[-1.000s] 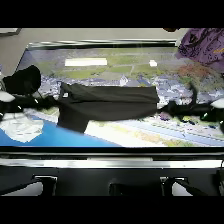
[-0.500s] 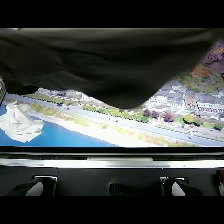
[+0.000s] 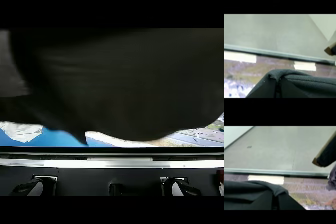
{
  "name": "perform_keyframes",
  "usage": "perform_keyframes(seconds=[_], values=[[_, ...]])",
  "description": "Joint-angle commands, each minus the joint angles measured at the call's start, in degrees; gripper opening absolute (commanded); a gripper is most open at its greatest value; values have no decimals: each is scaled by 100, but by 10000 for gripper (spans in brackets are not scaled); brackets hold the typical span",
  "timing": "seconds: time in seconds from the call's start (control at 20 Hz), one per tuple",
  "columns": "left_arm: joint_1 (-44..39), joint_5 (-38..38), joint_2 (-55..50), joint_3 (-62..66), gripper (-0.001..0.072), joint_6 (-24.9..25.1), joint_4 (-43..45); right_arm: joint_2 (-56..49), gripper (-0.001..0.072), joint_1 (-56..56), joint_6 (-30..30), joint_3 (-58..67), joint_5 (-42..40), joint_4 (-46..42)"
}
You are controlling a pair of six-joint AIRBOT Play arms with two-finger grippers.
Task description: Fold the clothes and pants, and hang the long-sleeved shirts on hangers.
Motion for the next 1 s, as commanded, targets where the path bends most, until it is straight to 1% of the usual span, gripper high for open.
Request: perform_keyframes(seconds=[0.0,0.1,0.2,0.25,0.35,0.5,0.6,0.7,0.85,0.9,0.95], values=[[0,-476,-498,-431,16,-57,-317,-732,31,-2,470,22,492,-234],[-122,-518,-1084,-879,16,48,-452,-1521,31,-2,525,20,984,-221],[-350,-492,-1869,-1259,16,356,-442,-2441,31,0,564,11,1364,-238],[-459,-426,-2312,-1394,16,404,-442,-2900,31,0,586,-11,1447,-262],[-667,-42,-3289,-1523,16,531,-442,-3910,32,0,588,-39,1436,-264],[-918,898,-4614,-1508,16,557,-450,-5191,32,0,588,-37,994,-260],[-1047,1300,-5278,-1447,16,546,-518,-5842,32,52,588,-37,551,-243],[-1123,1458,-5744,-1434,16,546,-610,-6323,32,225,584,-37,280,-249],[-1156,1425,-6133,-1434,18,542,-756,-6791,32,557,590,-37,151,-352],[-1141,1429,-6166,-1434,31,542,-807,-6857,33,638,638,-37,131,-435],[-1119,1414,-6161,-1412,102,540,-809,-6870,33,697,691,-37,129,-560]])
